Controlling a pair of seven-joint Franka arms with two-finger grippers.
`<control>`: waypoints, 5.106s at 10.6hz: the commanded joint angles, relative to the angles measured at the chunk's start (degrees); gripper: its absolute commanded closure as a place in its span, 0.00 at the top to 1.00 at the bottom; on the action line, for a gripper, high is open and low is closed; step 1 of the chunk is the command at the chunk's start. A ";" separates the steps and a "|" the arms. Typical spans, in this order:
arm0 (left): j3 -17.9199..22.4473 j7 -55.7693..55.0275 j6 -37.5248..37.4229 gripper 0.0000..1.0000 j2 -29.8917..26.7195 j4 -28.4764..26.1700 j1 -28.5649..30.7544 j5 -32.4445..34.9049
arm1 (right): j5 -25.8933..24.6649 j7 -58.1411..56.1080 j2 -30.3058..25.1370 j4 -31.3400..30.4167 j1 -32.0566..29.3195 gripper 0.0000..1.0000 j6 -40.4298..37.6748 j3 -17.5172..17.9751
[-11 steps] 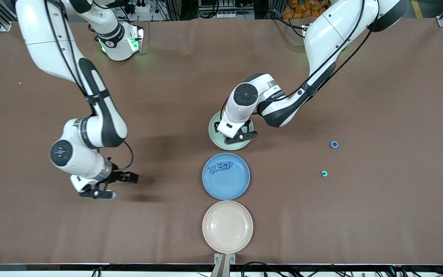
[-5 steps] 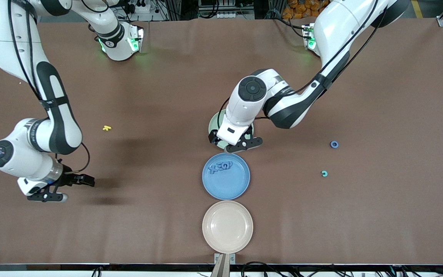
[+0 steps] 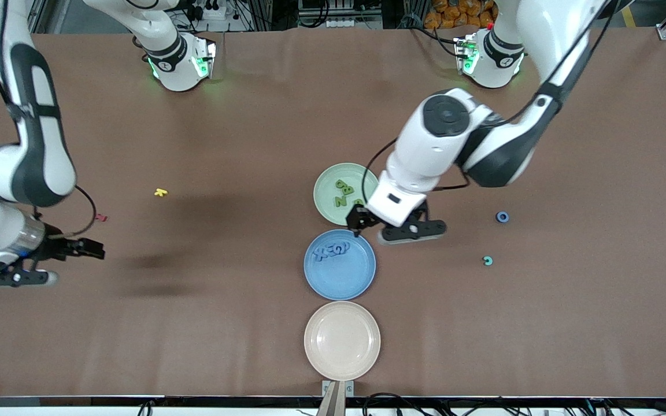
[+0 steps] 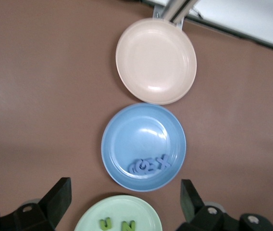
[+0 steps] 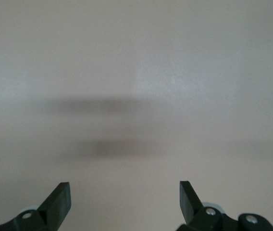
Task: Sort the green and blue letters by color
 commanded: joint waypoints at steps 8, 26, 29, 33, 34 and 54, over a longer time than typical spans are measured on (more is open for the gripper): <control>22.93 49.94 -22.80 1.00 -22.98 -2.09 4.66 -23.81 | -4.47 5.25 -19.73 7.11 1.98 1.00 -27.31 -0.40; 40.81 48.00 -37.76 1.00 -29.41 -1.83 -5.19 -18.35 | -3.86 11.24 -23.08 6.77 3.39 1.00 -26.53 0.83; 40.82 47.10 -37.76 1.00 -29.24 -1.74 -5.19 -18.36 | -4.03 11.24 -22.82 6.77 3.39 1.00 -26.53 0.83; 40.90 46.14 -39.60 1.00 -28.89 -1.12 -5.19 -18.80 | -4.12 11.24 -22.73 6.77 3.39 1.00 -26.53 0.83; 41.43 44.39 -39.70 1.00 -28.97 -1.12 -4.84 -20.19 | -4.12 11.24 -22.55 6.86 3.39 1.00 -26.53 0.83; 38.36 42.70 -42.51 1.00 -31.87 -2.18 -0.89 -20.38 | -4.12 10.80 -24.13 4.85 2.69 1.00 -26.45 1.00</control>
